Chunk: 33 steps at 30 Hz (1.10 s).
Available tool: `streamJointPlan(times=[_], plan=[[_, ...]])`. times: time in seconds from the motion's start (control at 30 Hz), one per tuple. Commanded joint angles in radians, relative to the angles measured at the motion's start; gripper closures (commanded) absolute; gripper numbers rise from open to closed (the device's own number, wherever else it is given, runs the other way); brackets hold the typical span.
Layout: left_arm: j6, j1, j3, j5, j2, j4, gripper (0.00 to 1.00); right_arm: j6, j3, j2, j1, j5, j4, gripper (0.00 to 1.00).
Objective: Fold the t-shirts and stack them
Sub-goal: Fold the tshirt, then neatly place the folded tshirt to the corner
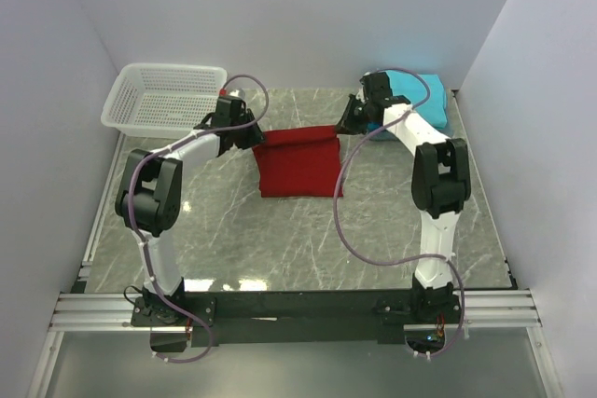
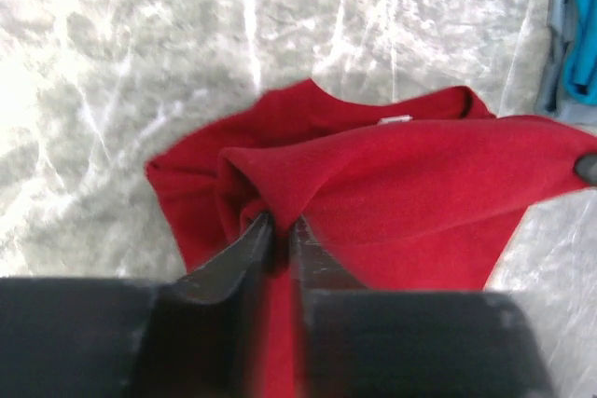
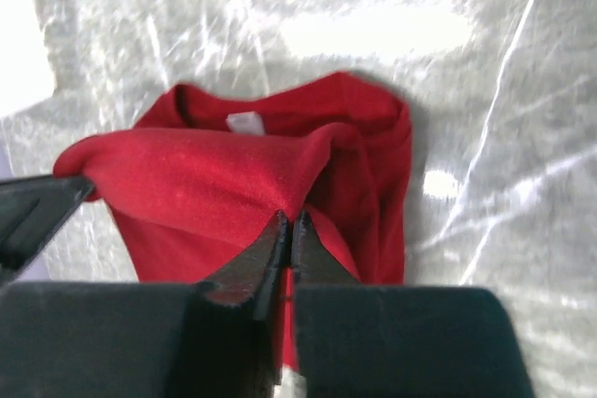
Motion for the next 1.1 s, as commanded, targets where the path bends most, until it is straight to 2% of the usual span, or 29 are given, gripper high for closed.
streamJointPlan(times=[0.0, 0.03, 0.07, 0.1, 0.13, 0.23, 0.43, 0.6, 0.73, 0.9, 1.07], plan=[[0.008, 0.021, 0.040, -0.017, 0.005, 0.066, 0.65, 0.013, 0.107, 0.068, -0.026, 0.004, 0.007, 0.85], [0.008, 0.023, 0.040, -0.031, 0.003, 0.071, 0.54, 0.017, 0.145, 0.080, -0.029, 0.001, 0.004, 0.71], [0.009, 0.024, 0.054, -0.045, 0.002, 0.069, 0.39, 0.017, 0.162, 0.088, -0.029, -0.005, 0.000, 0.45], [0.014, 0.024, 0.062, -0.074, -0.004, 0.063, 0.28, 0.016, 0.175, 0.094, -0.031, -0.011, 0.006, 0.13], [0.031, 0.024, 0.068, -0.077, -0.013, 0.068, 0.09, 0.011, 0.188, 0.094, -0.031, -0.019, 0.011, 0.12], [0.040, 0.026, 0.073, -0.118, -0.084, 0.071, 0.00, -0.008, 0.172, 0.052, -0.029, -0.037, 0.037, 0.12], [0.036, 0.024, 0.001, -0.143, -0.258, 0.051, 0.01, -0.073, -0.023, -0.157, -0.011, 0.055, 0.091, 0.10], [-0.010, 0.024, -0.205, -0.125, -0.481, 0.127, 0.01, -0.056, -0.251, -0.349, -0.005, 0.128, 0.174, 0.09], [-0.052, 0.024, -0.357, -0.143, -0.729, 0.146, 0.01, -0.045, -0.327, -0.406, -0.005, 0.115, 0.178, 0.08], [-0.106, 0.024, -0.509, -0.175, -0.907, 0.114, 0.00, -0.042, -0.410, -0.419, -0.003, 0.019, 0.217, 0.09], [-0.147, 0.024, -0.633, -0.193, -1.039, 0.079, 0.01, -0.084, -0.454, -0.383, 0.024, 0.107, 0.195, 0.09]])
